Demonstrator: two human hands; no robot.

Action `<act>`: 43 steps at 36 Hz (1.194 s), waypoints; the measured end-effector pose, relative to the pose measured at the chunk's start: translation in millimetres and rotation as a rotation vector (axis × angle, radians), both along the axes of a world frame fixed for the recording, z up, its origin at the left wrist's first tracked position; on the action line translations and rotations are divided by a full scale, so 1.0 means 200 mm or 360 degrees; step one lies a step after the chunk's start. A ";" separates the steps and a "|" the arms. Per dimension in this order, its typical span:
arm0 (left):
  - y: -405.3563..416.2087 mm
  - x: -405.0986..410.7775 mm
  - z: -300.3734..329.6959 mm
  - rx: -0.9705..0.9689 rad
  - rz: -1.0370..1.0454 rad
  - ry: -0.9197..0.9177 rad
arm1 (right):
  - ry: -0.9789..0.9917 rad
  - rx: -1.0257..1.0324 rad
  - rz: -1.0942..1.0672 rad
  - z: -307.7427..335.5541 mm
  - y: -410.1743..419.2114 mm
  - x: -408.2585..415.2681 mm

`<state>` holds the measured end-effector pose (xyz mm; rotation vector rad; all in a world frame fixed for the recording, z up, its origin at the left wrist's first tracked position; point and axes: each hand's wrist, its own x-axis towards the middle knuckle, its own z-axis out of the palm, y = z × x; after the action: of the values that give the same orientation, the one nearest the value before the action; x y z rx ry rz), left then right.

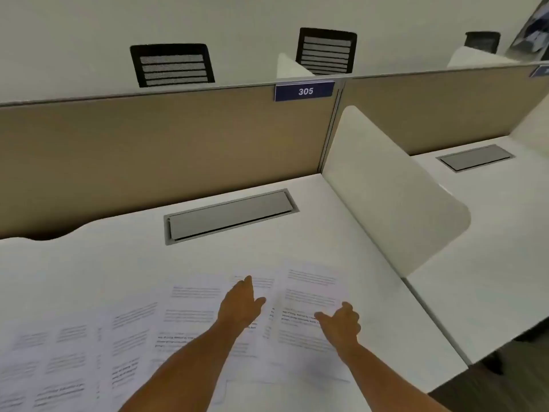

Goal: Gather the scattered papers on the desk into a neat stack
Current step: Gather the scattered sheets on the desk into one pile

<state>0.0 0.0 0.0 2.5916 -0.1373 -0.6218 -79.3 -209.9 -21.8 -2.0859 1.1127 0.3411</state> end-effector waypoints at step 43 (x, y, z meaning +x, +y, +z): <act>-0.18 -0.12 -0.31 -0.0522 0.0310 0.0459 | -0.0155 0.0955 -0.0318 -0.20 -0.08 -0.11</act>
<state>-23.1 -35.2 -61.3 2.1446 0.0986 -0.8166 -101.3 -226.0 -61.7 -1.4389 0.9977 0.4109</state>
